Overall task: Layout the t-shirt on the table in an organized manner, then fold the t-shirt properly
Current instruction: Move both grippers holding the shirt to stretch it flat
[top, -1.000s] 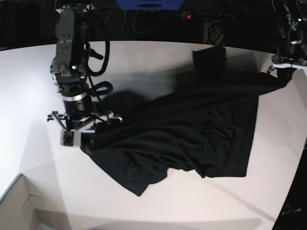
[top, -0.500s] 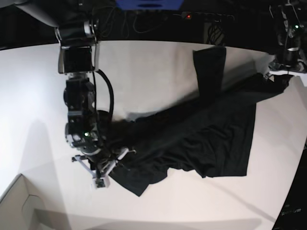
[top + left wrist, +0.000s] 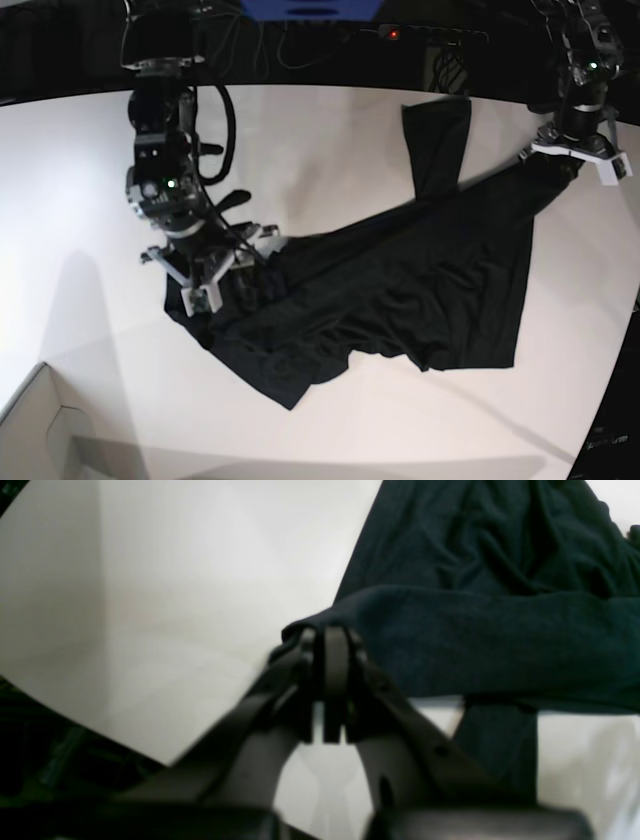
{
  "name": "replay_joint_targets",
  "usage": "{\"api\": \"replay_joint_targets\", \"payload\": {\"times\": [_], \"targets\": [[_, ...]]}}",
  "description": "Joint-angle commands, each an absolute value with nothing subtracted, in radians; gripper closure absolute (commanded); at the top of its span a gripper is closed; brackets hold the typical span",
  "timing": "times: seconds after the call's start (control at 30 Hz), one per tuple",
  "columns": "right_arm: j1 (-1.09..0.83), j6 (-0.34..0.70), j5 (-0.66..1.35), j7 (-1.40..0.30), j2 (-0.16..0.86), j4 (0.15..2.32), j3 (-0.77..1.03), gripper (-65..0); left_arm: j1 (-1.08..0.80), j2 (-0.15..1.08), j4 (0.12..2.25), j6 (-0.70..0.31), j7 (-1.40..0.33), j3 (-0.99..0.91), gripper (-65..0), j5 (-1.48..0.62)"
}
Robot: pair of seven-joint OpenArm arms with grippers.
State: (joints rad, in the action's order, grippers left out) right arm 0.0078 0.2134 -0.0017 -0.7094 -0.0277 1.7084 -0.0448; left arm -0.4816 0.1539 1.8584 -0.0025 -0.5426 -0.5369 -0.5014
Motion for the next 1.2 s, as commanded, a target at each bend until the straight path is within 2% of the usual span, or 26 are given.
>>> {"api": "replay_joint_targets", "payload": {"times": [0.0, 0.17, 0.47, 0.93, 1.03, 1.17], "targets": [[0.010, 0.222, 0.005, -0.693, -0.035, 1.719, -0.065, -30.2, -0.481, 0.166, 1.874, -0.004, -0.521, -0.544, -0.5, -0.499], [-0.012, 0.222, 0.005, -0.687, -0.044, 1.646, -0.125, -30.2, -0.483, 0.166, 1.874, -0.004, -0.521, -0.542, -0.5, -0.492], [0.025, 0.216, 0.004, -0.499, -0.068, 1.463, -0.140, -30.2, -0.519, 0.165, 1.833, -0.004, -0.521, -0.536, -0.5, -0.501], [0.097, 0.220, 0.005, -0.496, -0.070, 1.391, -0.145, -29.0, -0.549, 0.165, 1.831, -0.004, -0.521, -0.538, -0.5, -0.496], [0.107, 0.222, 0.005, -0.496, -0.070, 1.391, -0.147, -21.5, -0.547, 0.165, 1.831, -0.004, -0.521, -0.538, -0.5, -0.496], [0.102, 0.222, 0.005, -0.496, -0.070, 1.400, -0.142, 0.0, -0.547, 0.165, 1.834, -0.004, -0.521, -0.542, -0.5, -0.496]]}}
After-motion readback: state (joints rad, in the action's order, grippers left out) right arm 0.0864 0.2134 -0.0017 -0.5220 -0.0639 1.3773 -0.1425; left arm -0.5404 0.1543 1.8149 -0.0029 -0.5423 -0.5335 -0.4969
